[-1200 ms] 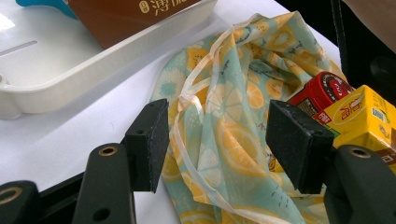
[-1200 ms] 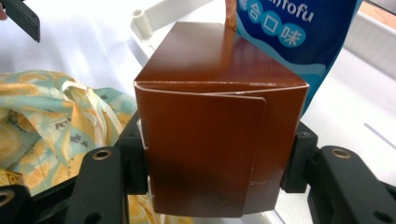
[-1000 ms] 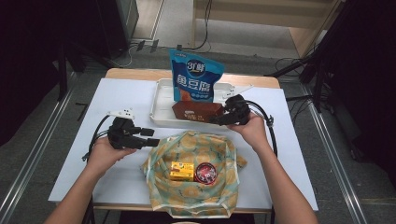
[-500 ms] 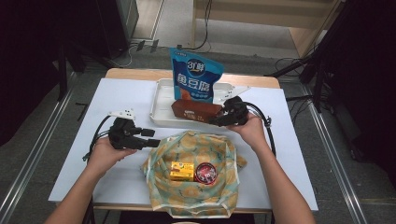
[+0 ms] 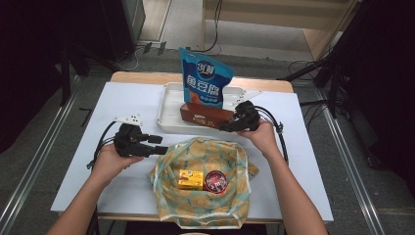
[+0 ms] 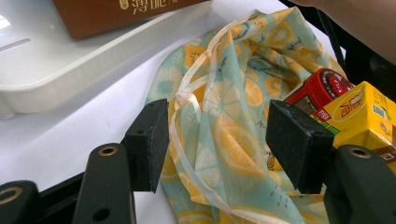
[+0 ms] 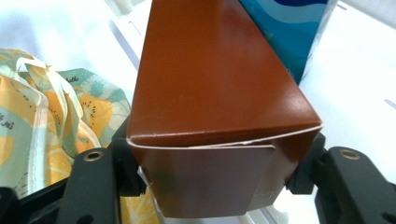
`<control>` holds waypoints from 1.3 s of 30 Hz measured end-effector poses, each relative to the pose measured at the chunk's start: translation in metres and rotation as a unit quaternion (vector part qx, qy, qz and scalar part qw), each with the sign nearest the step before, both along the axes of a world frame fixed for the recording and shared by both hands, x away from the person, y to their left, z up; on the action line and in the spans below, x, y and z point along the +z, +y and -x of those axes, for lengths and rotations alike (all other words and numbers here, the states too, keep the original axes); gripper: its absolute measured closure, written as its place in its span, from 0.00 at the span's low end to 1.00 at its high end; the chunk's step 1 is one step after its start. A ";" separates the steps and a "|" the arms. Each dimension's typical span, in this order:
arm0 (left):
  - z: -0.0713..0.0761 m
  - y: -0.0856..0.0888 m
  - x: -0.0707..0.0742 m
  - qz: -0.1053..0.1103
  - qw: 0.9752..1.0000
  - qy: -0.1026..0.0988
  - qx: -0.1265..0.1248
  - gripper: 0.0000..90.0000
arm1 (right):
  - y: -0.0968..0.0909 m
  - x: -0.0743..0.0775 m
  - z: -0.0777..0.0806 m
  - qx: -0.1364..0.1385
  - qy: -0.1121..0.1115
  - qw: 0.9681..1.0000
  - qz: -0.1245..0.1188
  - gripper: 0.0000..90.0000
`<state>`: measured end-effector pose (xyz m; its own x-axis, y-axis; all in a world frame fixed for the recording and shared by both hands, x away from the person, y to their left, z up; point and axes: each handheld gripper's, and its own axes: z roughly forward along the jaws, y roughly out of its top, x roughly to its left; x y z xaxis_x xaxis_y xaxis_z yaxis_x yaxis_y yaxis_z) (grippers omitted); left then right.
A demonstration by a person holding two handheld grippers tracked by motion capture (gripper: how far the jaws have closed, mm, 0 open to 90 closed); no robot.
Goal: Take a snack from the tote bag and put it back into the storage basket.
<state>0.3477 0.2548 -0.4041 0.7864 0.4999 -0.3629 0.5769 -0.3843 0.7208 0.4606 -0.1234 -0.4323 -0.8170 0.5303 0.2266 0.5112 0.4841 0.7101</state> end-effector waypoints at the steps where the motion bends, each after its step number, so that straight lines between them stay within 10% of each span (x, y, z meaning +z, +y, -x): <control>1: 0.000 0.000 0.000 0.000 1.000 0.000 -0.001 0.44 | -0.001 -0.001 -0.001 0.000 -0.001 1.000 0.001 0.41; 39: 0.000 0.000 0.000 -0.003 1.000 -0.001 -0.001 0.45 | -0.032 -0.009 0.001 -0.062 0.012 0.998 0.009 0.29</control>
<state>0.3481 0.2552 -0.4043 0.7878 0.5009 -0.3584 0.5752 -0.3901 0.7190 0.4598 -0.1559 -0.4417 -0.7395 0.6305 0.2356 0.5848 0.4285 0.6887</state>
